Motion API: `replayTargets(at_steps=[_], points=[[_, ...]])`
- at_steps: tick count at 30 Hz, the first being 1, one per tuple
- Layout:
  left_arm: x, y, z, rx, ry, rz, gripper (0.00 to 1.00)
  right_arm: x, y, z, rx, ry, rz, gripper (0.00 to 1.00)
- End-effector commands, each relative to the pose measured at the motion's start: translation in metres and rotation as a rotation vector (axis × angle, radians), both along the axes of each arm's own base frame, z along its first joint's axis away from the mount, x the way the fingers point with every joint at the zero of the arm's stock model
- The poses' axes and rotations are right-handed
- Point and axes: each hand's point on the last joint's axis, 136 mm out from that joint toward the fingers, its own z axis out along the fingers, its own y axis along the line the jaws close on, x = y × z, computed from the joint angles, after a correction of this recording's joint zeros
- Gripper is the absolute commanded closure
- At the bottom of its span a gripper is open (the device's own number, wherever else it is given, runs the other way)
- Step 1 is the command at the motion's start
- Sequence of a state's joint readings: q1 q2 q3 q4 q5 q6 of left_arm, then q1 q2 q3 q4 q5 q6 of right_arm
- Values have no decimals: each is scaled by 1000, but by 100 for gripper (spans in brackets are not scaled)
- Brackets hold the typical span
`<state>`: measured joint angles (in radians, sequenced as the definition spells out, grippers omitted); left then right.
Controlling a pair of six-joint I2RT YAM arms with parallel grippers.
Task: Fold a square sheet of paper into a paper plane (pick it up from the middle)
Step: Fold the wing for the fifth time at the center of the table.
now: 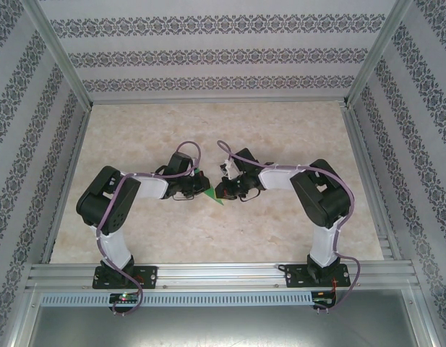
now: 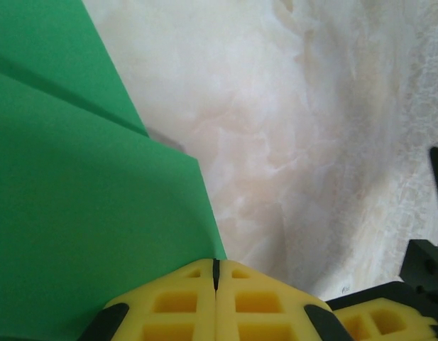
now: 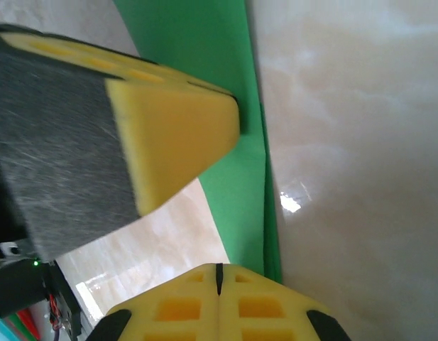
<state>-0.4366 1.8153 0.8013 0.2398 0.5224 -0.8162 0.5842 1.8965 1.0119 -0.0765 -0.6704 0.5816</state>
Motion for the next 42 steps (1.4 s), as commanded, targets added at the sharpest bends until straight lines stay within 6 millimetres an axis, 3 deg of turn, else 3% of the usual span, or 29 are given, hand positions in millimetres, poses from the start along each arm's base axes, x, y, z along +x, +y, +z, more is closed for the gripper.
replayTargets(at_steps=[1,8,14,20,26,35,39,42], points=[[-10,13,-20,56,39,34,92,12,-3,5,-15,-23,-39,100],[-11,13,-20,43,29,36,92,17,4,-15,-40,11,-28,100],[-6,16,-15,20,-6,45,92,13,-6,-31,-105,29,-31,100],[13,63,-18,120,-91,229,91,-4,-24,-54,-184,85,-37,100],[26,98,-29,124,-97,338,91,-21,-38,-71,-243,140,-28,100],[39,148,-31,143,-80,434,91,-31,-48,-77,-275,164,-26,100],[38,159,-31,139,-77,455,91,-30,-47,-76,-270,161,-30,100],[40,160,-21,122,-104,448,91,-28,-45,-74,-260,155,-33,100]])
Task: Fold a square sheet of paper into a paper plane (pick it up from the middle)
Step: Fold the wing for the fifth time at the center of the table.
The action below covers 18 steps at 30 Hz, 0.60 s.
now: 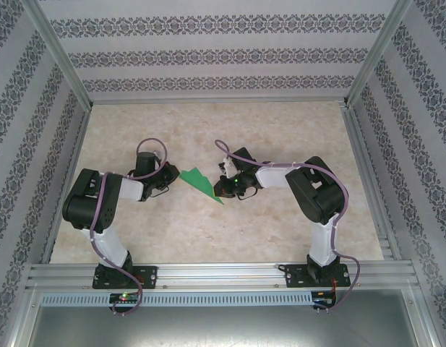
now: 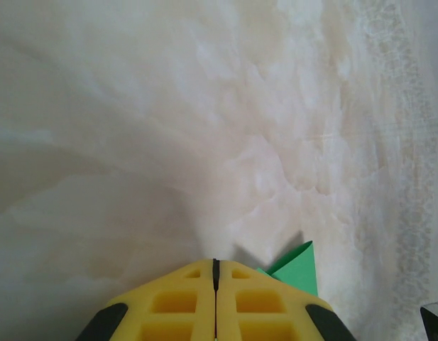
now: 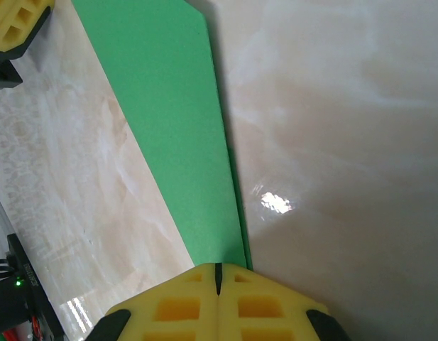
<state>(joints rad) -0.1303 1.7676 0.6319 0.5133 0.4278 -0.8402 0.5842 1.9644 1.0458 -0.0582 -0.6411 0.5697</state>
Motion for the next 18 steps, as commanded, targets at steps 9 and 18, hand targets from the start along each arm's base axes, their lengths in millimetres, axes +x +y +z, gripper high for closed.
replayTargets(at_steps=[9,18], points=[[-15,5,41,129,-30,-39,83,-13,-18,-14,-80,59,-44,95],[-52,-19,52,289,127,-109,38,28,-18,66,-22,-190,-115,50]])
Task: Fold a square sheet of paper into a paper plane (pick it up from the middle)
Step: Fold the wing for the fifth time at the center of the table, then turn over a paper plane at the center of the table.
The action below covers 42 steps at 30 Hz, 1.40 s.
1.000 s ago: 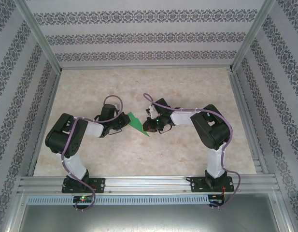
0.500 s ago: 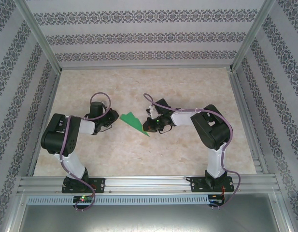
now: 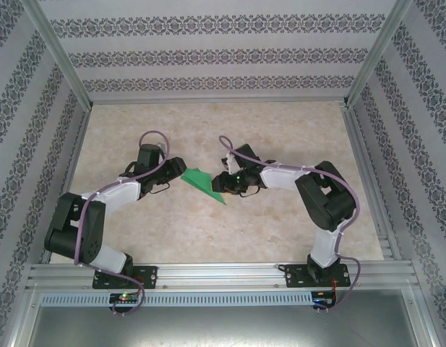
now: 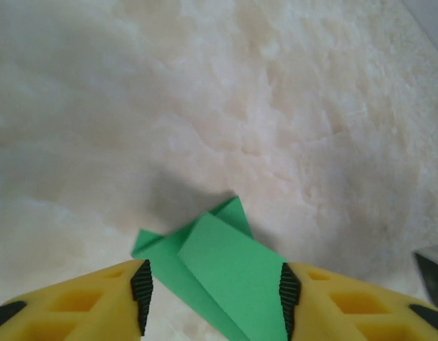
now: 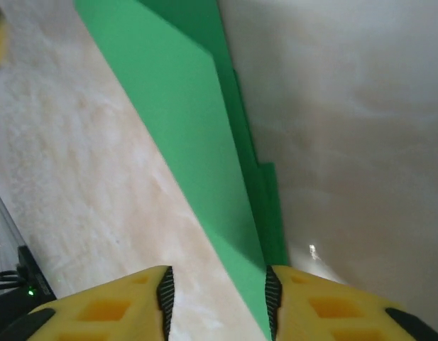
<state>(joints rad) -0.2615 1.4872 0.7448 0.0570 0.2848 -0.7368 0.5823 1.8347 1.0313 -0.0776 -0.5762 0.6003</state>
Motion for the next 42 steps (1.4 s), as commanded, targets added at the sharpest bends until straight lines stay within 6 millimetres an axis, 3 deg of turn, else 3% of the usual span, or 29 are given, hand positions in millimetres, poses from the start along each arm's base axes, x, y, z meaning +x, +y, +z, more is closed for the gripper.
replayTargets(at_steps=[1,8,12,15,25,30,42], points=[[-30,4,-12,157,152,-12,34,23,-21,31,-54,-132,-83,47],[-50,-19,-13,262,267,-5,10,54,-97,46,-202,-249,-262,25],[-50,-41,-15,272,288,4,4,60,-120,43,-213,-263,-323,14],[-45,-56,-16,314,301,13,2,58,-125,42,-215,-285,-342,8],[-29,-78,-39,404,435,21,1,57,-141,53,-202,-312,-404,7],[-30,-84,-44,408,477,29,11,56,-142,56,-191,-316,-409,8],[-39,-74,-34,324,423,181,34,55,-133,44,-161,-260,-390,10]])
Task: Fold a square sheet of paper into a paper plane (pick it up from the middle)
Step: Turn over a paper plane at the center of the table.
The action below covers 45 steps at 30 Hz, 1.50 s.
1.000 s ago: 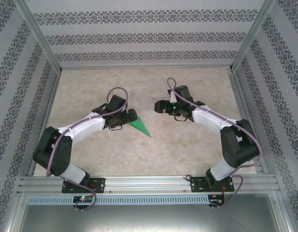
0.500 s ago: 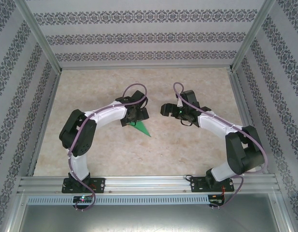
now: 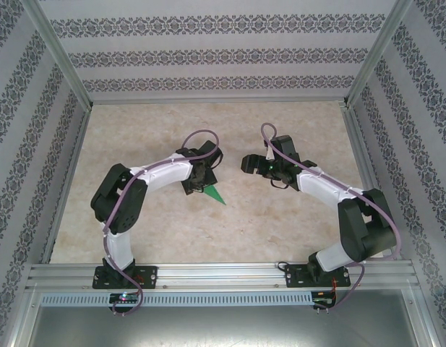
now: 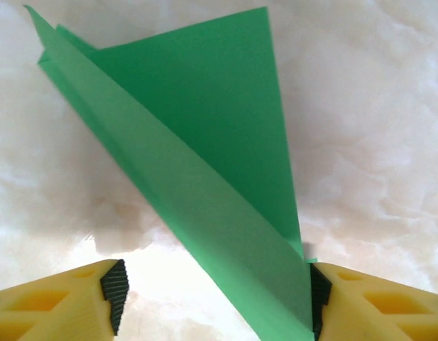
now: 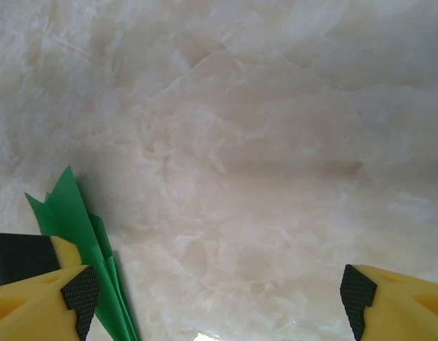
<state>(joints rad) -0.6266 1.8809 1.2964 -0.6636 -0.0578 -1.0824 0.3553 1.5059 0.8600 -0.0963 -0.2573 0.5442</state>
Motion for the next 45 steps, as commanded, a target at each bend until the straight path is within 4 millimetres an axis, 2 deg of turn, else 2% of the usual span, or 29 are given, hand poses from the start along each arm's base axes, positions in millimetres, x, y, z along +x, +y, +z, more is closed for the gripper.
replayTargets(at_steps=[1,5,11,14,16,22,27,31,34,38,40,45], points=[[-3,4,12,-15,-49,63,35,2,1,-2,23,9,-3,10],[-4,6,14,-29,-66,76,41,2,3,-4,28,19,0,11],[-5,6,8,-30,-65,83,63,2,3,-8,30,28,1,11],[-2,7,12,-27,-84,80,75,2,4,-9,31,29,3,11],[2,9,21,-17,-114,69,82,2,3,-8,30,27,2,11],[23,3,72,4,-259,-108,88,3,2,-9,32,12,6,11],[36,-26,106,-180,-384,-290,91,6,-5,-5,38,-18,-5,11],[37,-53,116,-395,-467,-387,92,6,-9,5,47,-57,-1,12],[35,-70,114,-531,-483,-429,92,2,-6,17,68,-84,18,13],[32,-82,89,-621,-453,-453,92,-5,-13,20,80,-79,-42,14],[31,-86,75,-652,-424,-451,92,-10,-9,18,93,-59,-49,15],[28,-83,43,-679,-364,-411,93,-26,25,14,119,-8,30,27]])
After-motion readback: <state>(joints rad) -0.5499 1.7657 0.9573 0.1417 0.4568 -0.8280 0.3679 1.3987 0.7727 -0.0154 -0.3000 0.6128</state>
